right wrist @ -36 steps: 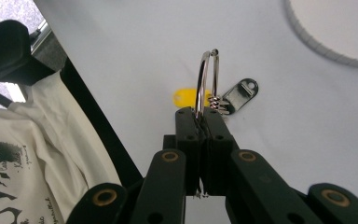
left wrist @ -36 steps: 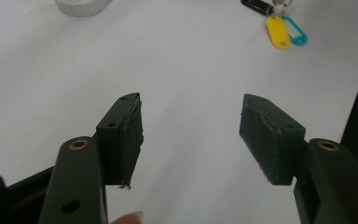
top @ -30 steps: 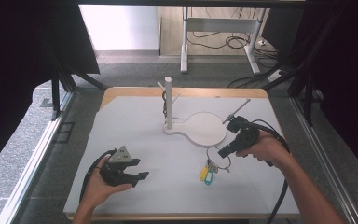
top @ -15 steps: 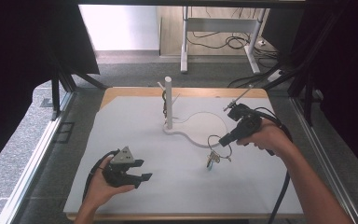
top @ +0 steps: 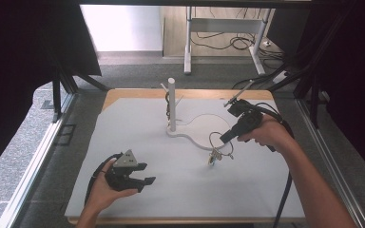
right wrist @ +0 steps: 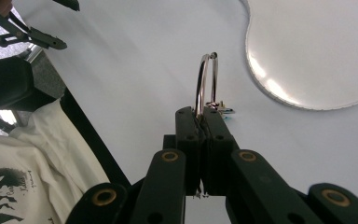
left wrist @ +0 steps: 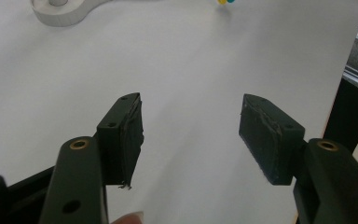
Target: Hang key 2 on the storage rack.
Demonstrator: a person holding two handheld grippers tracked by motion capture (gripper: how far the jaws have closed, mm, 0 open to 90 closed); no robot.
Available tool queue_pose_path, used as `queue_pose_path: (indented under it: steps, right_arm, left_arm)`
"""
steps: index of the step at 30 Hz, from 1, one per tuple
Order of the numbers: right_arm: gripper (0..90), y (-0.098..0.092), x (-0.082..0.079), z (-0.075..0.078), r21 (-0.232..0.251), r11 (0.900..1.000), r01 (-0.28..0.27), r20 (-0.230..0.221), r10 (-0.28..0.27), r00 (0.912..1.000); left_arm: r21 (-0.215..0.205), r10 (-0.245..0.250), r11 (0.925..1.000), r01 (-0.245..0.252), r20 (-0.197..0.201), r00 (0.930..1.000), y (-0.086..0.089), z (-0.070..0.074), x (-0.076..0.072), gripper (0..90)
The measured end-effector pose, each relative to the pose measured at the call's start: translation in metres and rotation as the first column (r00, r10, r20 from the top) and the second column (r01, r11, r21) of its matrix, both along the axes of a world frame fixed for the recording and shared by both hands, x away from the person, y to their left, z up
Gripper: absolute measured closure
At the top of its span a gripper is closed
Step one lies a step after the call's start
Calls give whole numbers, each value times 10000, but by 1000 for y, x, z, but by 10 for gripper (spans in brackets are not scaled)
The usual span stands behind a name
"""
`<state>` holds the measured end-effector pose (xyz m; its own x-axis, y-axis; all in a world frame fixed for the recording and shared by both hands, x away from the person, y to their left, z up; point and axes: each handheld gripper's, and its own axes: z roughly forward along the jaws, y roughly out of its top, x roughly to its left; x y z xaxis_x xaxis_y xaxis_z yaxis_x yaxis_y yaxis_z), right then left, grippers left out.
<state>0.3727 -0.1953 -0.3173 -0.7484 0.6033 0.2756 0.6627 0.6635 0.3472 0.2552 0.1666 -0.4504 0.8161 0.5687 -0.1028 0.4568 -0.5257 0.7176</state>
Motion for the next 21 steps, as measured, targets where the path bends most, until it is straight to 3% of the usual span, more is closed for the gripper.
queue_pose_path:
  steps: [21]
  right_arm:
    - [872, 10, 9, 6, 113, 9999, -10, -3, 10, 10000]
  left_arm:
    - [74, 73, 9999, -73, -4, 10000, 1, -1, 0, 399]
